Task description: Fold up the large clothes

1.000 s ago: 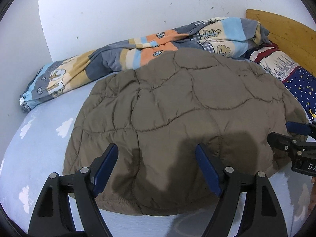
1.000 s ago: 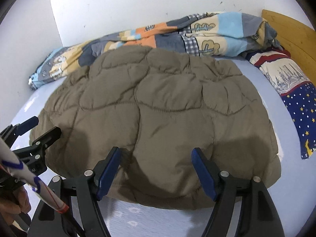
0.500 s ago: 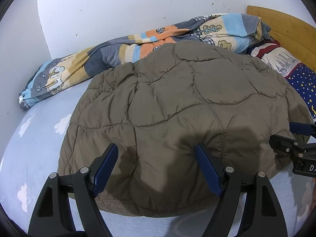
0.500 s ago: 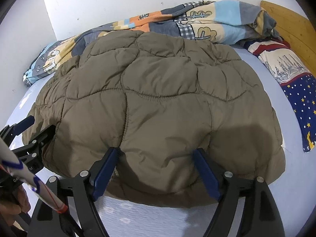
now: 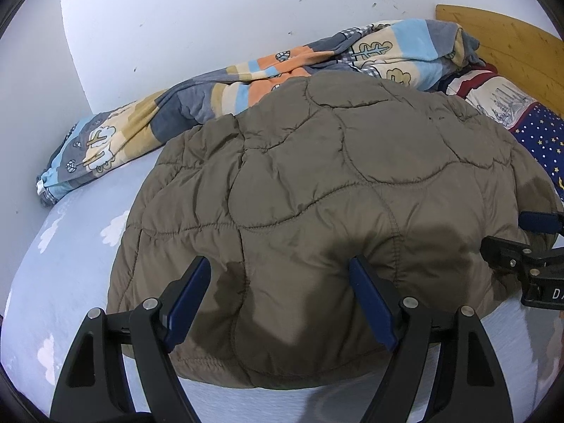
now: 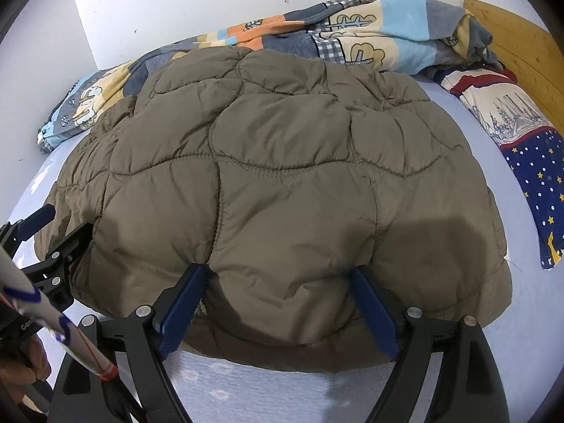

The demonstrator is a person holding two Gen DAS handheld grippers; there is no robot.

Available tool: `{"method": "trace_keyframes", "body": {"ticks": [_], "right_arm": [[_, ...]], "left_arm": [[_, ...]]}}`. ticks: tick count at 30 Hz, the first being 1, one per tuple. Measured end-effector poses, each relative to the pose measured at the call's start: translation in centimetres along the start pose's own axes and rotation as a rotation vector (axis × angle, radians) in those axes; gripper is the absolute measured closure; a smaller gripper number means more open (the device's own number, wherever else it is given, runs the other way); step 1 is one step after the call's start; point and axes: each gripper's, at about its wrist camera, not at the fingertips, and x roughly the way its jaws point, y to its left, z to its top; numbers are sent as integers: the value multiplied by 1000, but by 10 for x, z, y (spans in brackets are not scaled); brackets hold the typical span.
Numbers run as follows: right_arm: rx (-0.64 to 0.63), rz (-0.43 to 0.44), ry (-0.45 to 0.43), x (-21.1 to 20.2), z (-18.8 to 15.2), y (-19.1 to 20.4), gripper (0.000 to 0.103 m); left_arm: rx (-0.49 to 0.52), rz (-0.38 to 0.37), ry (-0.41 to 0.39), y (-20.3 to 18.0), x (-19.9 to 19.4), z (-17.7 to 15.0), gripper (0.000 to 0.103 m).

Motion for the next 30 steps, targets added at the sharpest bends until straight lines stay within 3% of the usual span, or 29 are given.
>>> {"method": "trace_keyframes", "body": {"ticks": [30], "right_arm": [[-19,-19,13,5,1,3,10]], "left_arm": [[10,12,-6,-3,2,-3,20]]}}
